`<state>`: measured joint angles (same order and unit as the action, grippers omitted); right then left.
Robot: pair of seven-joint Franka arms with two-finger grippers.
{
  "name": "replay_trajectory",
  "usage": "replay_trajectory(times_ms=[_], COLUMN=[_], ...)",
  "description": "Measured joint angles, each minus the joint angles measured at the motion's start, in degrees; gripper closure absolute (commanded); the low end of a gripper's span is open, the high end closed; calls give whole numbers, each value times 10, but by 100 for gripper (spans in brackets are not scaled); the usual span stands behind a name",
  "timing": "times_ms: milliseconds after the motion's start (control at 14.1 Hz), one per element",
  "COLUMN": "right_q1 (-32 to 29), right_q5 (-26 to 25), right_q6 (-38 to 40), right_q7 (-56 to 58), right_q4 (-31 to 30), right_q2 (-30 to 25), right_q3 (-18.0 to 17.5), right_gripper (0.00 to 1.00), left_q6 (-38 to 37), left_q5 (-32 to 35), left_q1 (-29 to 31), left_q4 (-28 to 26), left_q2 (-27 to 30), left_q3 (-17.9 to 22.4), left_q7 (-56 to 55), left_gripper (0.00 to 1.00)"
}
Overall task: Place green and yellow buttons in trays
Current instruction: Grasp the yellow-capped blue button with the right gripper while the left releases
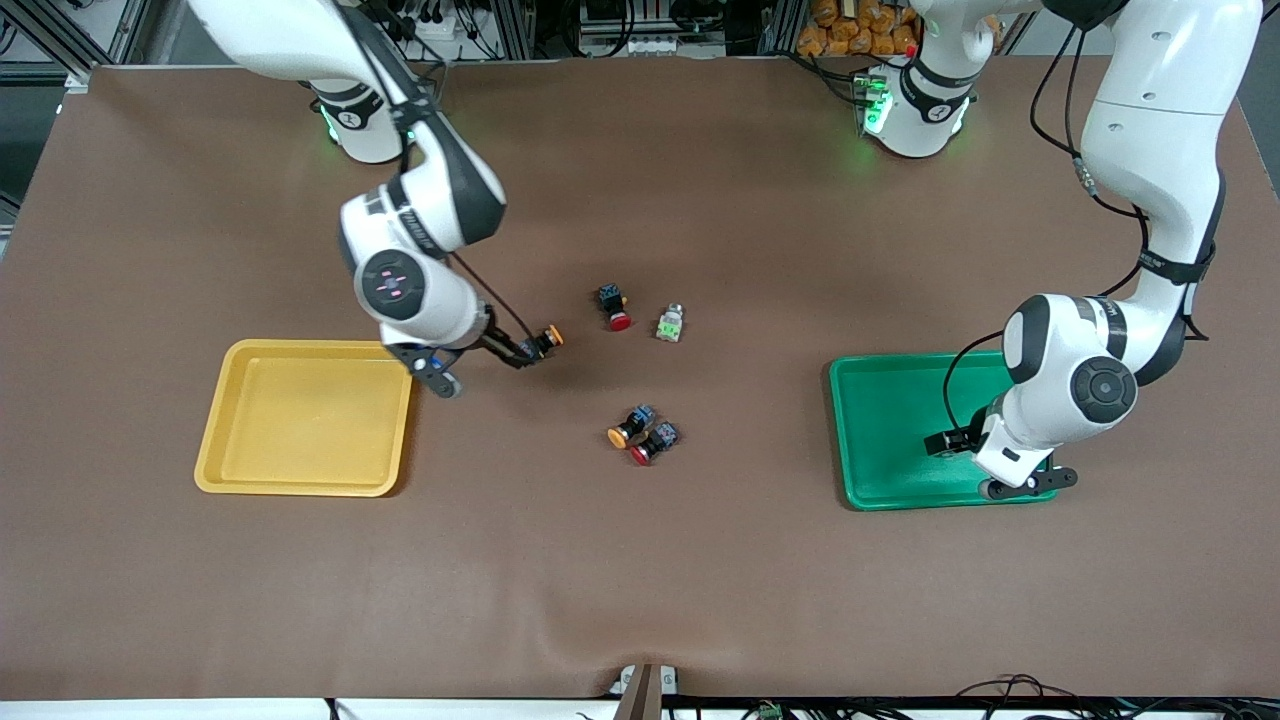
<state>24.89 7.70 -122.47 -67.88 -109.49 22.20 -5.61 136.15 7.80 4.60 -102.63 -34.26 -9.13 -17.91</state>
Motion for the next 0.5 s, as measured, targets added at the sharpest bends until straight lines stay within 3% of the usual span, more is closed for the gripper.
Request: replay_trajectory(times_ms=[354,425,496], right_q1=[27,27,28], right_q5=[0,0,0], right_q6=[-78,-103,-129], right_q7=[-29,-29,-29], right_q4=[-11,-21,-33], right_q2=[53,60,66], right_q3=[0,0,0], right_gripper=[0,3,22], left_q6=[-37,-37,-38], left_q5=[0,0,0], left_q1=[-6,-8,-8], left_q4=[6,6,6], left_q2=[50,53,54], left_q3=[-43,-52,-62], left_q7=[-5,-11,-24], left_gripper=[0,0,0])
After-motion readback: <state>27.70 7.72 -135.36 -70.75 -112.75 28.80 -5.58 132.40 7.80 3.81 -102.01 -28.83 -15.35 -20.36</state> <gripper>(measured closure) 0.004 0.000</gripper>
